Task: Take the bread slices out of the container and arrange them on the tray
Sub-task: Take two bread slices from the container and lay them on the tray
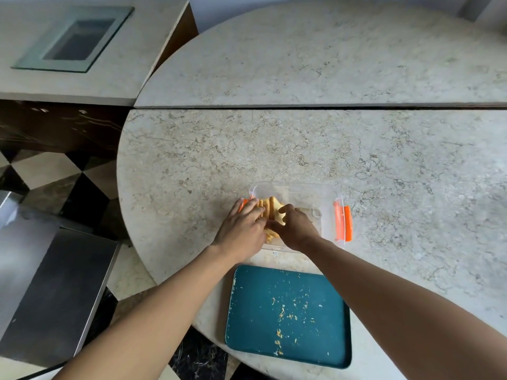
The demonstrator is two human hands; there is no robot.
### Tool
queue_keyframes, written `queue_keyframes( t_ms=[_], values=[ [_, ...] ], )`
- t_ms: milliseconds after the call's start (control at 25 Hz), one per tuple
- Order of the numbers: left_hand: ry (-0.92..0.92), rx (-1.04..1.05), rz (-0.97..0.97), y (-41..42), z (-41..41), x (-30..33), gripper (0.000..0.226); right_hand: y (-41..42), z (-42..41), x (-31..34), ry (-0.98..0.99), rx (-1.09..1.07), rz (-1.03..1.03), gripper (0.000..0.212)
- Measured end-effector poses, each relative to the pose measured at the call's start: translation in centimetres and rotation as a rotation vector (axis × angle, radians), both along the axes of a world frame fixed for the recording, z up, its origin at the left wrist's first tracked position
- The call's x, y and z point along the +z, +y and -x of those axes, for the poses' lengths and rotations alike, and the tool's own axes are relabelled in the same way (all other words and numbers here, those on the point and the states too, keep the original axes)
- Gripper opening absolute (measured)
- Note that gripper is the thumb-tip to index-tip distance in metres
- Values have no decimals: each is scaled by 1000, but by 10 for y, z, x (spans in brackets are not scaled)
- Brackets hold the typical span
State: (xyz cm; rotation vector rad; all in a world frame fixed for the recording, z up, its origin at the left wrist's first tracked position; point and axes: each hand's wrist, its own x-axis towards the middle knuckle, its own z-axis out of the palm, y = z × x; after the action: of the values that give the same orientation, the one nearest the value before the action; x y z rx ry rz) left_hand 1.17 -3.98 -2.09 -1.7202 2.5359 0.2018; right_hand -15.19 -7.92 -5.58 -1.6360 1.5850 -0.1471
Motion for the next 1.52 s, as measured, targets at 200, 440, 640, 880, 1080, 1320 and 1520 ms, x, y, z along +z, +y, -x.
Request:
queue_keyframes(
  t_ms=[200,440,640,880,1080,1320,1520],
  values=[
    [6,-23,-4,-6,4,4,40,-3,12,0,-63,-13,-46,55],
    [-25,-18,109,-28,36,3,30,-10,31,5,-52,-133,-56,37],
    [12,161,27,-42,72,1,17,-11,38,2,3,-178,-76,36],
    [157,450,-68,-47,88,-1,39,-9,34,1,39,-202,-39,24],
    [372,540,-57,-39,89,2,36,-2,34,18,26,-241,50,23],
    [732,558,108,-8,61,50,47,35,65,61,-251,-354,313,20],
    [1159,631,106,62,12,92,53,103,123,84,-570,-424,290,14]
  ],
)
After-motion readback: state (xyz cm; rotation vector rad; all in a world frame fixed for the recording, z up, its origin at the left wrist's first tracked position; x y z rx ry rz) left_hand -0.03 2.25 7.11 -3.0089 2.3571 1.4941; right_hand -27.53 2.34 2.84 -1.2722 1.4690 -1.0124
